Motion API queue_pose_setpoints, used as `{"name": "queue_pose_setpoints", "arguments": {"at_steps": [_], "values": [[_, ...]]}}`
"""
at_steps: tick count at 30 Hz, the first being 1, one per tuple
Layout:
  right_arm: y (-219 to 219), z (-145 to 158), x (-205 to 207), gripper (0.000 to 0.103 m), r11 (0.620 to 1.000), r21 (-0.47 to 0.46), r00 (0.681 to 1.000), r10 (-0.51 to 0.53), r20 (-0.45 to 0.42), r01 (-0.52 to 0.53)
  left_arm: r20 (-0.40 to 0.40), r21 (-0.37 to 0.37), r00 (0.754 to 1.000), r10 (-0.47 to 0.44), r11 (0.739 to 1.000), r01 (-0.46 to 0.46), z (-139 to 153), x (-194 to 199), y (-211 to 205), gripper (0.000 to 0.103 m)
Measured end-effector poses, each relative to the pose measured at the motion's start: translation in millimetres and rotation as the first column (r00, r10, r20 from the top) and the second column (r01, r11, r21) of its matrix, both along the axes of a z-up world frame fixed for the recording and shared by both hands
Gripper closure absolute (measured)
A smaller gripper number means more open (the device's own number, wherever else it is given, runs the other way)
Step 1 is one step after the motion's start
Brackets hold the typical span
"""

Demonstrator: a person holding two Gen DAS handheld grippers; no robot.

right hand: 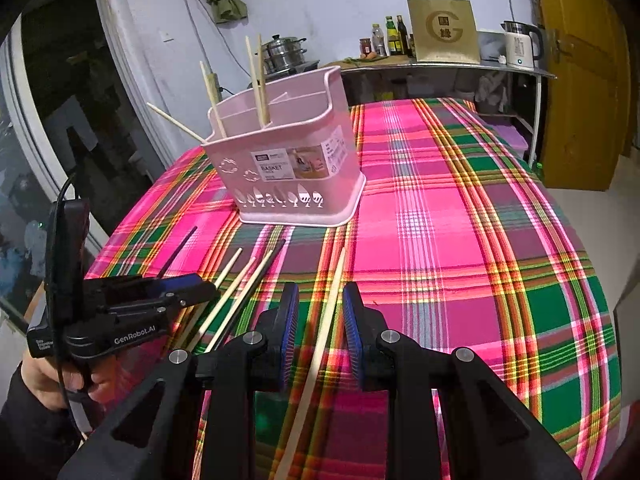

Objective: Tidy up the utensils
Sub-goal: 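Close the left tool on a bamboo chopstick while the right tool grasps another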

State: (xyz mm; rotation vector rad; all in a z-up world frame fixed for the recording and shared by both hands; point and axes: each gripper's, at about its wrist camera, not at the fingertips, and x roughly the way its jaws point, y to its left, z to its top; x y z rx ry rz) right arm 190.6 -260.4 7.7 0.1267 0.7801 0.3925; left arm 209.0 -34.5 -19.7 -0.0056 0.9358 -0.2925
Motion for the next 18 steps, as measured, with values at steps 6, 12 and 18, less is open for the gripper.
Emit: {"name": "queue_pose_setpoints", "arguments": {"at_steps": [6,12,18], "values": [[0,-5,3,0.079,1.000,0.004,1.000,0.000,-0.016,0.000,0.005,-0.002,1.000,-0.013,1.000,0.013,2,2,-6,0.078],[4,-5,5,0.079,1.000,0.007,1.000,0.015,-0.014,-0.014,0.004,0.014,1.000,0.007,1.000,-0.007,-1,7,-7,0.078],[9,-6,7,0.079,1.000,0.012,1.000,0.021,-0.016,-0.021,0.004,0.041,1.000,0.023,0.999,-0.023,-5,11,-3,0.078]]}}
